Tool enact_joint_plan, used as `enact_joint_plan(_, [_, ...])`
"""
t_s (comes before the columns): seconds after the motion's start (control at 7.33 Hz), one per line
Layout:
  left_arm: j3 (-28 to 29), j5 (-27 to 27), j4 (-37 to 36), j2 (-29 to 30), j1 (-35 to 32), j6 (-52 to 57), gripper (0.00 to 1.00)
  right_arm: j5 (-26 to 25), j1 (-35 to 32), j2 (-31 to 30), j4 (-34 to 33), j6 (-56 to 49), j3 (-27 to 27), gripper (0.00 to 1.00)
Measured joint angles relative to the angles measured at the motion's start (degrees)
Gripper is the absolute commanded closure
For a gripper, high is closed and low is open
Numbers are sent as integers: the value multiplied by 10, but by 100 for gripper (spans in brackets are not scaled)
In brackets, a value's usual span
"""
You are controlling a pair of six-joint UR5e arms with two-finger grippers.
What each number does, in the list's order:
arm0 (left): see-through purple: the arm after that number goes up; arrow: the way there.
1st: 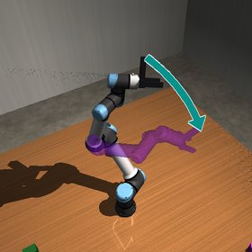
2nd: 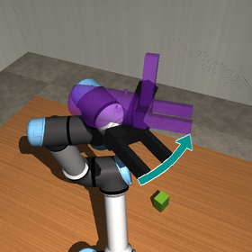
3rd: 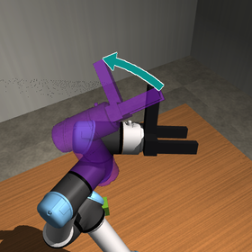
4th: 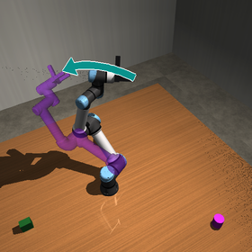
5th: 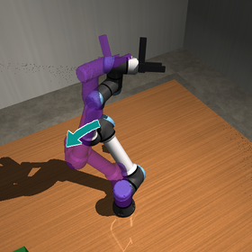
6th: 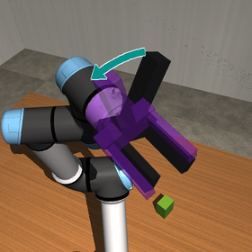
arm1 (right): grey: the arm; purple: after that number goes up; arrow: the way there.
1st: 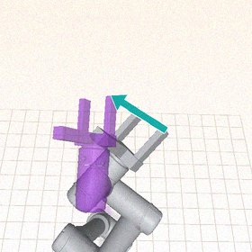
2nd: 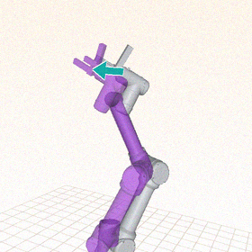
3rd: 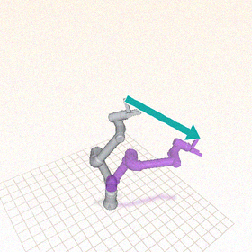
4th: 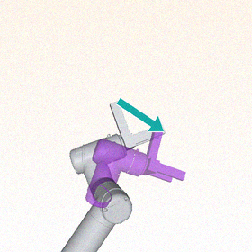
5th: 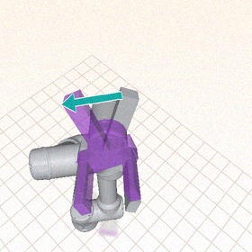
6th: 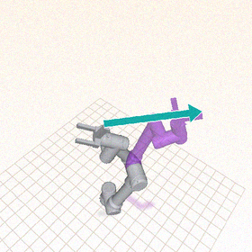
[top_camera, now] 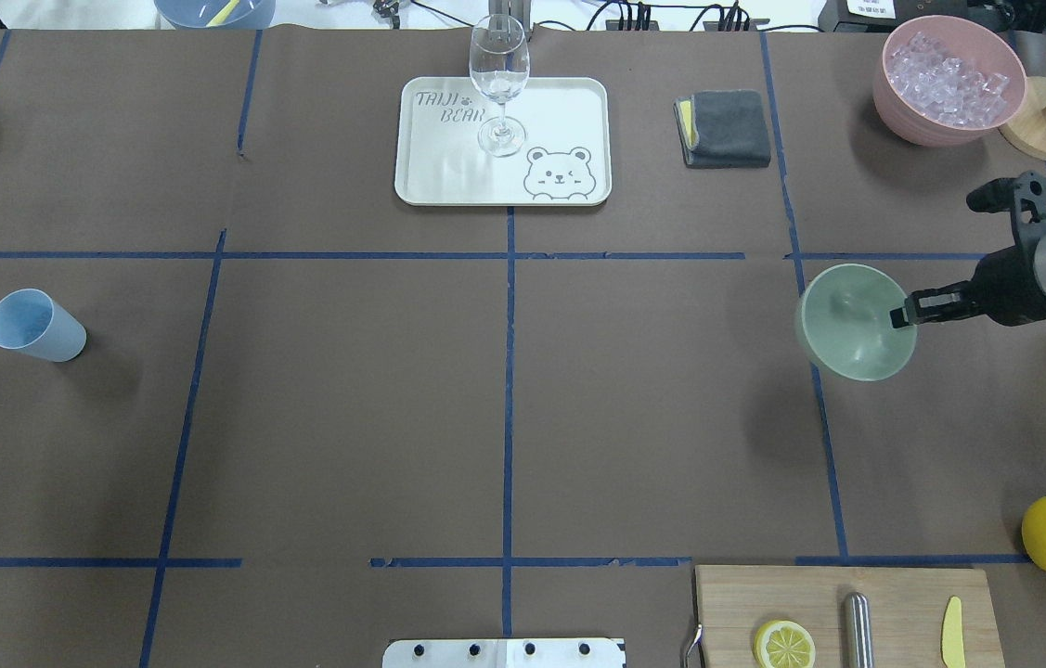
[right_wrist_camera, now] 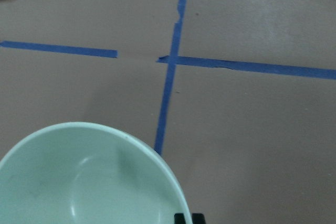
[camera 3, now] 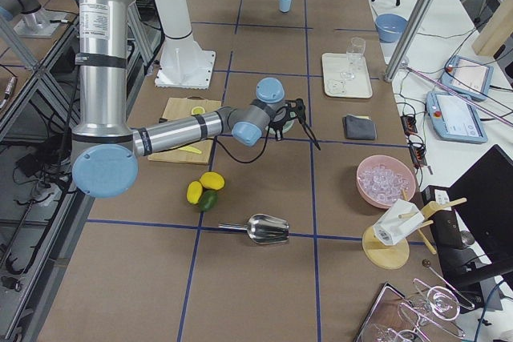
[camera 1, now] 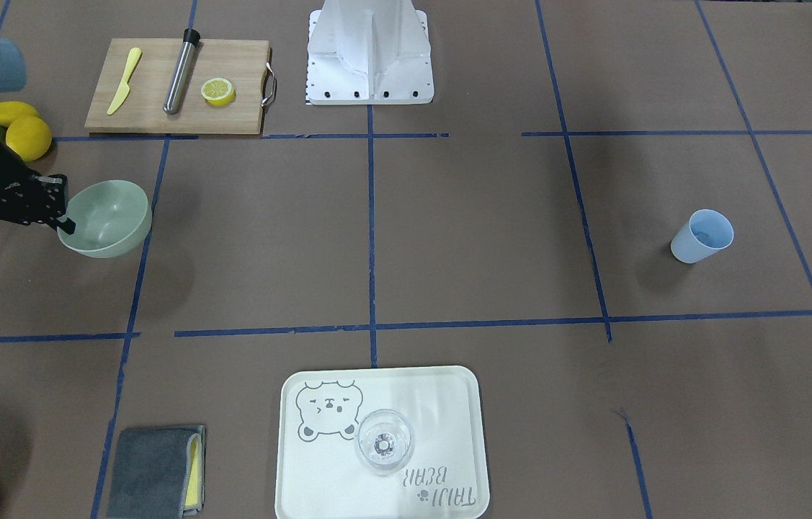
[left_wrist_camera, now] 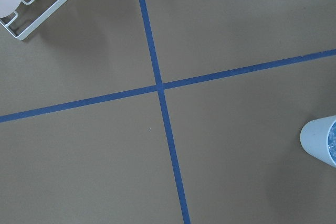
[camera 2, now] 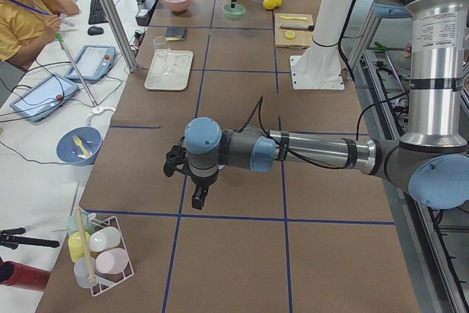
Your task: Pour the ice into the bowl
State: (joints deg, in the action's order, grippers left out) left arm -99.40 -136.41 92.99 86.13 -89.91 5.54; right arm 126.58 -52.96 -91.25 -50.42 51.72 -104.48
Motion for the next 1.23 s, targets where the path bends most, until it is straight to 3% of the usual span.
enact_joint_plan(0.41, [1,-1,-1,0,0,0,0,-30,78,98,-18,127,-4,100])
enact_joint_plan(0.96, [1,-3,-1,0,0,-1,0,-145,185,246,-181,207,-3,100])
enact_joint_plan(1.23, [1,-3,0,0,0,-1,0,-214,239,330,-262,242,28,100])
